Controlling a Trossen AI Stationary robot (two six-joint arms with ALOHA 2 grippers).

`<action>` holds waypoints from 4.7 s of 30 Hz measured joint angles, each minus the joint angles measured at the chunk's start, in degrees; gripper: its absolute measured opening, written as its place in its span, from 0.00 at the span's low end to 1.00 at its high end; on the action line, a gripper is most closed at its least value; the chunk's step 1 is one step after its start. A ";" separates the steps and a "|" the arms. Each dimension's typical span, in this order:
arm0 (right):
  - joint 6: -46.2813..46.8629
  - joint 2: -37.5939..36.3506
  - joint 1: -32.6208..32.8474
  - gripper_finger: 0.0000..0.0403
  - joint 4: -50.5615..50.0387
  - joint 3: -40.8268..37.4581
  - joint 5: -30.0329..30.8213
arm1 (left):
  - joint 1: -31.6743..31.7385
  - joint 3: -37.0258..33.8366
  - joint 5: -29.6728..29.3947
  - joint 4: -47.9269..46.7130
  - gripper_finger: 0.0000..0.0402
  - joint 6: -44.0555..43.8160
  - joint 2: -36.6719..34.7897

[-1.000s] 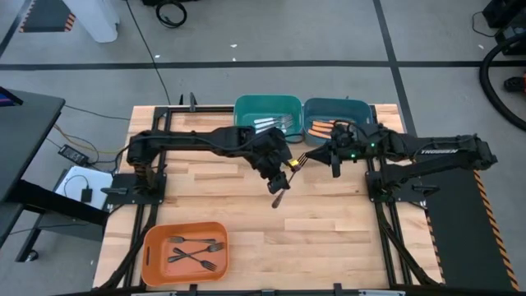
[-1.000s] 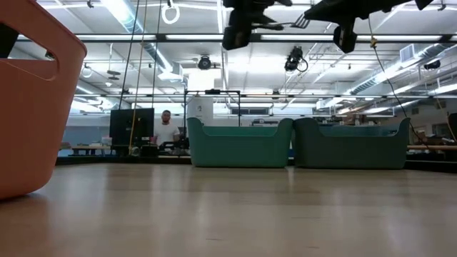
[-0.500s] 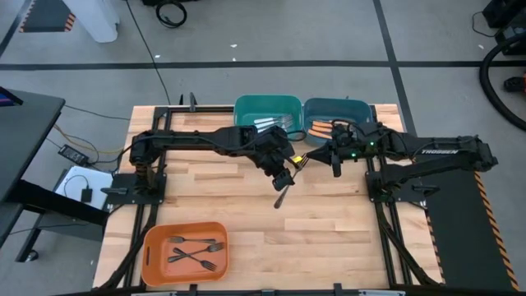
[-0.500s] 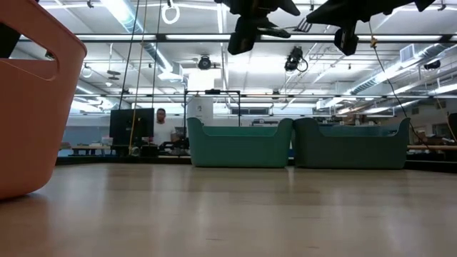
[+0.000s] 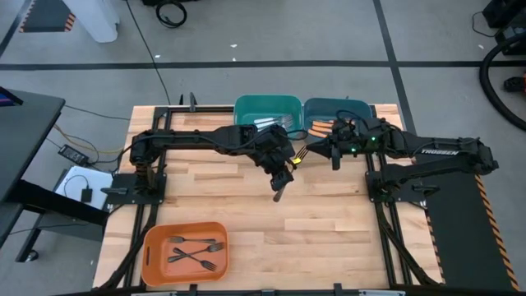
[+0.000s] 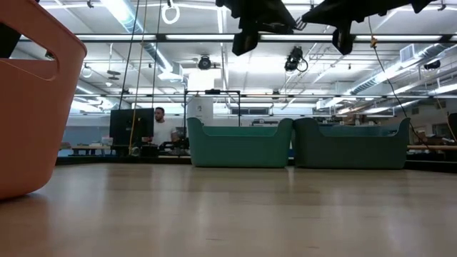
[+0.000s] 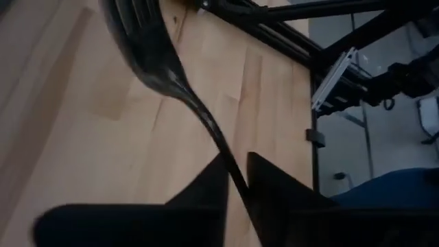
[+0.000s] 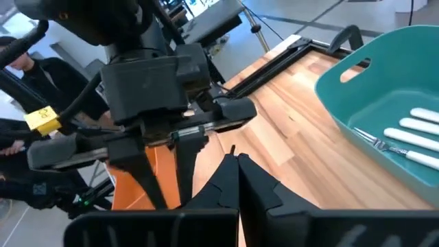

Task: Sort silverware by color (type)
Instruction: Put the black fork into the orange bin, then return to Home Position

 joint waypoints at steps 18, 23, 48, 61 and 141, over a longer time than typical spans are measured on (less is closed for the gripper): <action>0.63 -0.03 -0.06 0.18 3.87 -0.02 -4.45 | -0.82 0.07 1.60 -21.14 0.03 6.75 -3.90; 0.87 -0.65 -0.15 0.22 4.59 -0.02 -1.38 | -3.90 0.07 1.24 -33.10 0.03 7.53 -8.19; 11.63 -0.46 1.54 0.21 16.60 -0.02 1.22 | -45.59 -1.65 -5.43 -53.08 0.04 -8.46 -14.22; 13.40 6.86 7.98 0.21 22.96 -0.01 7.48 | -50.59 -38.55 -3.60 -21.67 0.04 -21.27 -25.86; -15.20 -44.06 10.84 0.21 24.00 -36.89 8.36 | -42.97 -82.38 -58.62 20.67 0.24 5.00 -91.01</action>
